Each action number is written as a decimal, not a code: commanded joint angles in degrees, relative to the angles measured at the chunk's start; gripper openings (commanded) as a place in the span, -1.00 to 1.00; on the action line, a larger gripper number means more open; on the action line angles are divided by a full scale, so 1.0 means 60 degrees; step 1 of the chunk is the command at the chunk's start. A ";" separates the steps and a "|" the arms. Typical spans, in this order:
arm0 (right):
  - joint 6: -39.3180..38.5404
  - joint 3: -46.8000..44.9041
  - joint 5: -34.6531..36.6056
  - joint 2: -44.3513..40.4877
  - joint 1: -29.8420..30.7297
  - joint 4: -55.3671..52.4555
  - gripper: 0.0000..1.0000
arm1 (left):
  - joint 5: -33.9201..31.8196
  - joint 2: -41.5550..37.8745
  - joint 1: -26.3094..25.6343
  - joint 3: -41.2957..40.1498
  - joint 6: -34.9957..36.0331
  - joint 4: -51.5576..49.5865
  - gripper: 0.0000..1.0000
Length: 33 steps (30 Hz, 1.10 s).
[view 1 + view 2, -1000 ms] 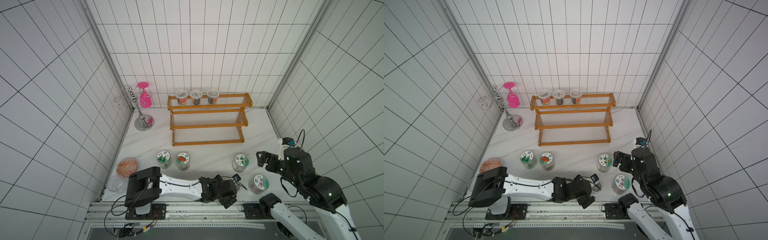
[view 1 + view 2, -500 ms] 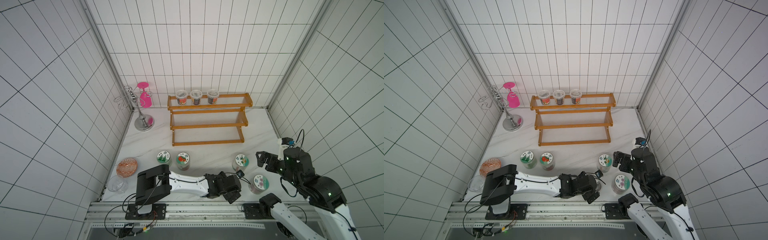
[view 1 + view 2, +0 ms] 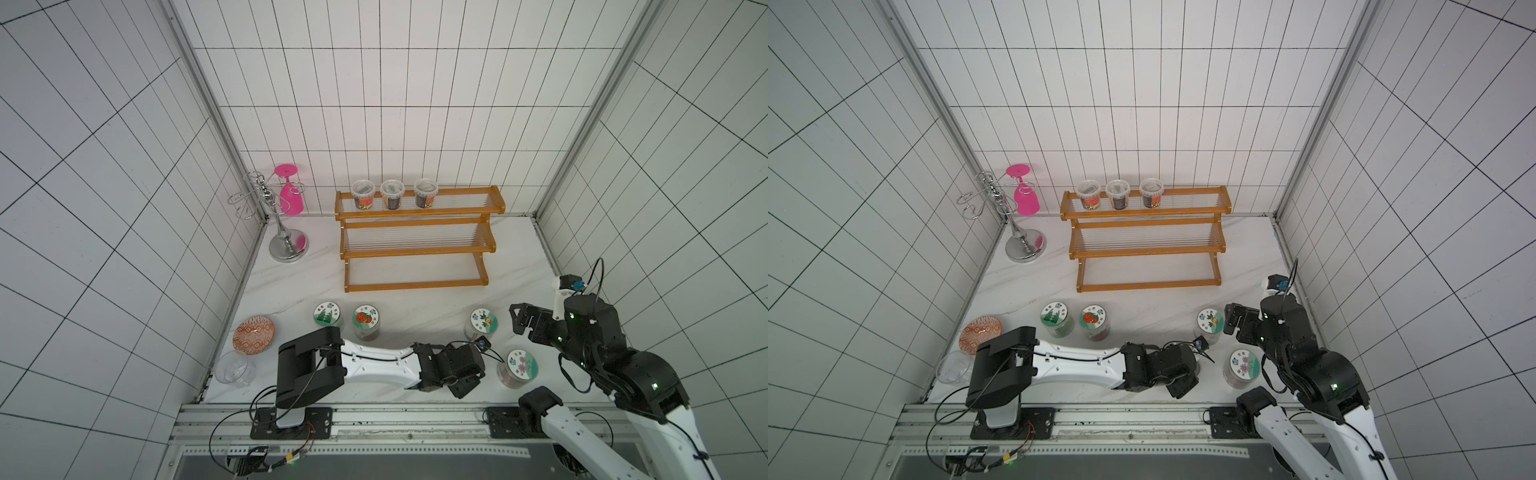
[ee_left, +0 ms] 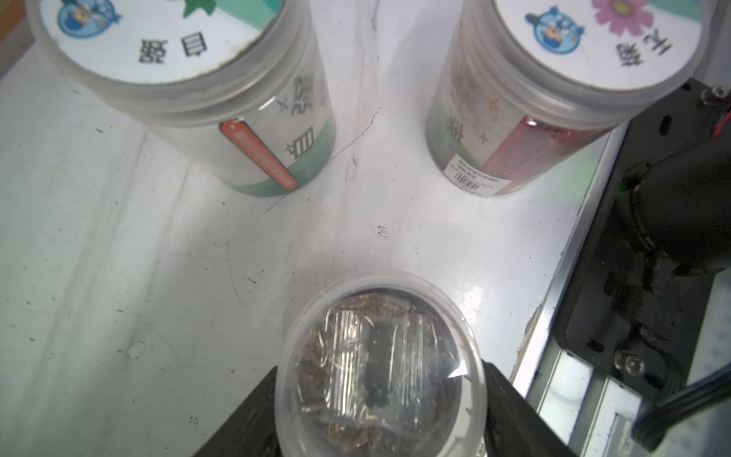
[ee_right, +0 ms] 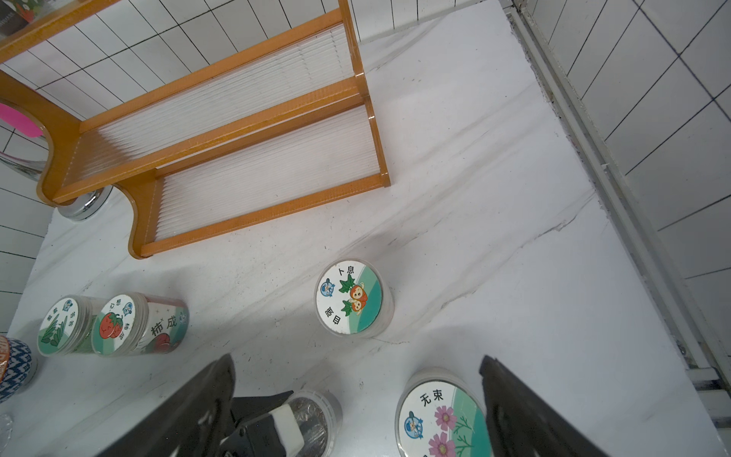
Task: Place the seed container on the shelf
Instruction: Pick up the seed jar at the center of the board.
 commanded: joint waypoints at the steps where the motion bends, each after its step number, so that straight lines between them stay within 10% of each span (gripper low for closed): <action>1: -0.0191 -0.0263 -0.0177 -0.0008 -0.0069 0.0236 0.99 | 0.0140 -0.0330 0.0150 0.0055 0.0017 -0.0053 0.32; 23: -0.2978 -0.2033 -0.6596 -0.0181 -0.0066 0.5850 0.99 | 0.2526 -0.5960 0.3280 -0.0788 -0.0224 -0.2450 -0.08; 33: -0.4654 -0.2456 -0.9334 0.1379 -0.0053 0.8811 0.99 | 0.3322 -0.6428 0.4465 0.1331 0.0883 -0.4930 -0.08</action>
